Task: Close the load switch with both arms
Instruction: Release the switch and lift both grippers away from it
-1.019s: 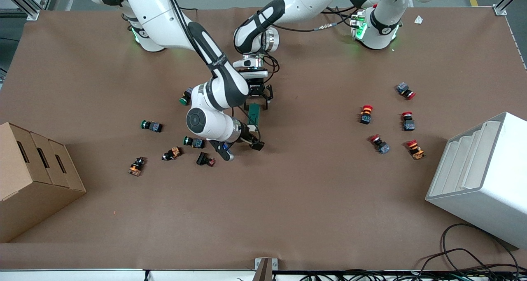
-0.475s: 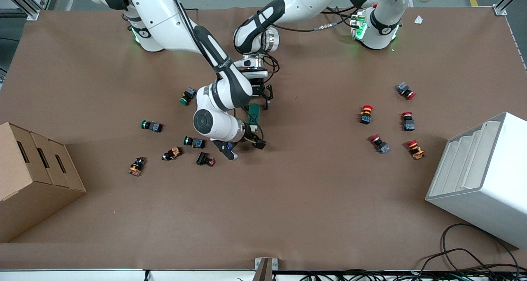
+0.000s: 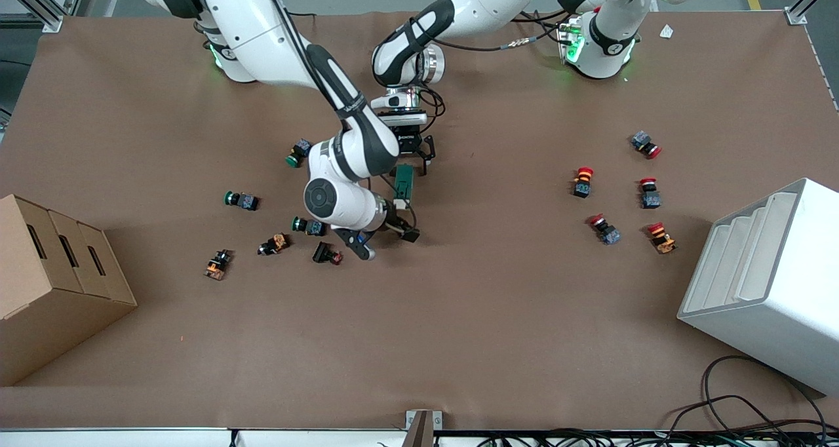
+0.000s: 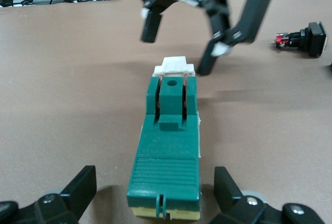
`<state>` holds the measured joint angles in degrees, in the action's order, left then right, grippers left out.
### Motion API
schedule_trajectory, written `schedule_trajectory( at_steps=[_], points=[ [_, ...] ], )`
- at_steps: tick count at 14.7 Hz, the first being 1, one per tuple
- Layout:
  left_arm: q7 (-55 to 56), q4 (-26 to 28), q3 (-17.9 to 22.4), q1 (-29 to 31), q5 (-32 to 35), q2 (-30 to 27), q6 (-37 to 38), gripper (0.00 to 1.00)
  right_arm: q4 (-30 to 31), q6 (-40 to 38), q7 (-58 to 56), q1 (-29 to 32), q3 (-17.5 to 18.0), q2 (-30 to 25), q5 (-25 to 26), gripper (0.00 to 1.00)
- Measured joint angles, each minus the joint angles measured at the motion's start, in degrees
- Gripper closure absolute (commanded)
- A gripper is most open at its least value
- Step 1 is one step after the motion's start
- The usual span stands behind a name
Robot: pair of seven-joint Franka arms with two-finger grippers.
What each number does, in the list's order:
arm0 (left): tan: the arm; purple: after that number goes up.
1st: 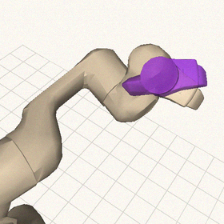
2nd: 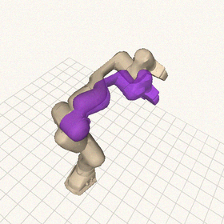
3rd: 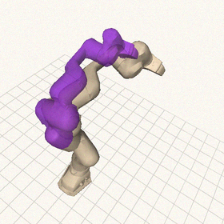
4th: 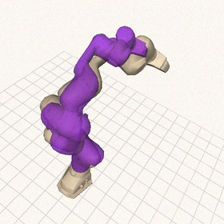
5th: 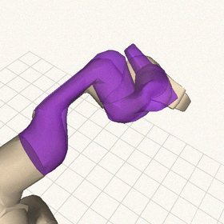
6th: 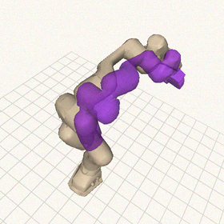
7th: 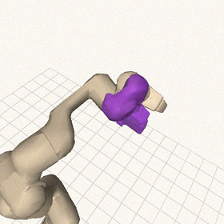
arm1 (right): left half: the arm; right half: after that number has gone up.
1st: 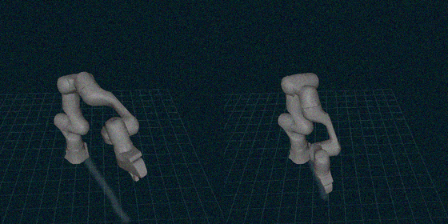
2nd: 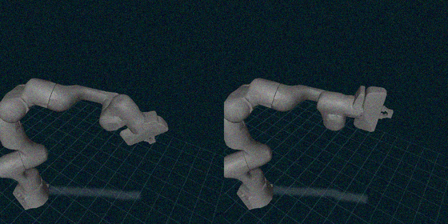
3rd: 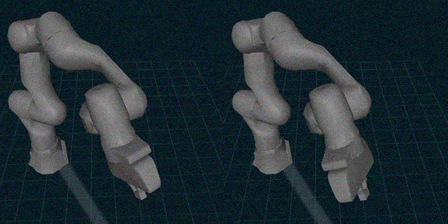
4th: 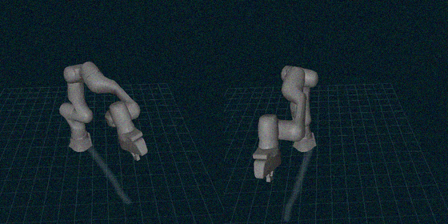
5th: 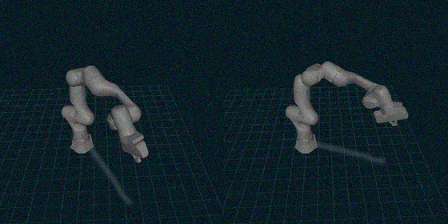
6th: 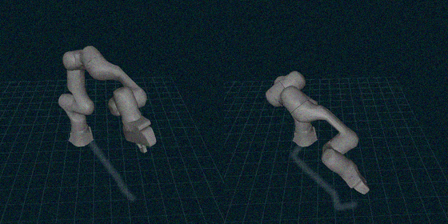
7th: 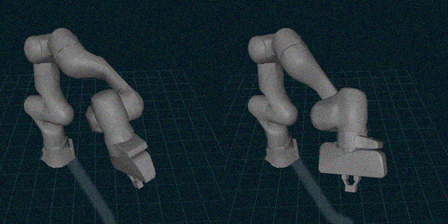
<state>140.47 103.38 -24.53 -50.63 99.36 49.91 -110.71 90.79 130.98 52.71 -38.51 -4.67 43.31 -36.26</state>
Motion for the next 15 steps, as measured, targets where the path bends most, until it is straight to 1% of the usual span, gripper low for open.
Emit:
schedule_trajectory(
  at_steps=[2, 4, 7, 9, 10, 12, 13, 15],
  points=[
    [0.0, -0.1, 0.1, 0.2, 0.0, -0.1, 0.0, 0.01, -2.1, -6.8, -2.2, 3.4, -0.2, -1.3, 5.4, 0.0],
    [-0.8, -0.4, 0.1, 0.4, -1.1, -0.6, 0.0, 0.01, -3.4, -13.9, -8.5, 7.6, -0.4, -4.5, 10.8, 0.0],
    [-6.4, -1.3, 0.1, 0.5, -8.2, -3.6, 0.0, 0.01, -3.6, -23.4, -22.9, 15.5, -0.6, -10.6, 17.0, 0.0],
    [-12.1, -2.2, 0.0, 0.5, -14.7, -7.1, 0.0, 0.01, -3.6, -27.4, -31.8, 20.9, -0.7, -14.0, 22.0, 0.0],
    [-15.9, -2.9, 0.0, 0.6, -18.8, -9.3, 0.0, 0.0, -3.6, -28.8, -34.4, 23.3, -0.7, -15.6, 25.1, 0.0],
    [-25.1, -4.4, 0.0, 1.5, -28.7, -14.4, 0.0, 0.0, -3.6, -31.6, -37.3, 26.0, -0.6, -18.9, 31.5, 0.0],
    [-30.0, -5.2, 0.1, 2.6, -33.8, -17.2, 0.0, 0.0, -3.6, -32.7, -38.8, 26.7, -0.6, -20.4, 33.9, 0.0],
    [-40.9, -7.2, 0.1, 6.1, -44.6, -23.1, 0.0, 0.0, -3.6, -34.9, -43.6, 28.5, -0.6, -23.2, 35.9, 0.0]
  ],
)
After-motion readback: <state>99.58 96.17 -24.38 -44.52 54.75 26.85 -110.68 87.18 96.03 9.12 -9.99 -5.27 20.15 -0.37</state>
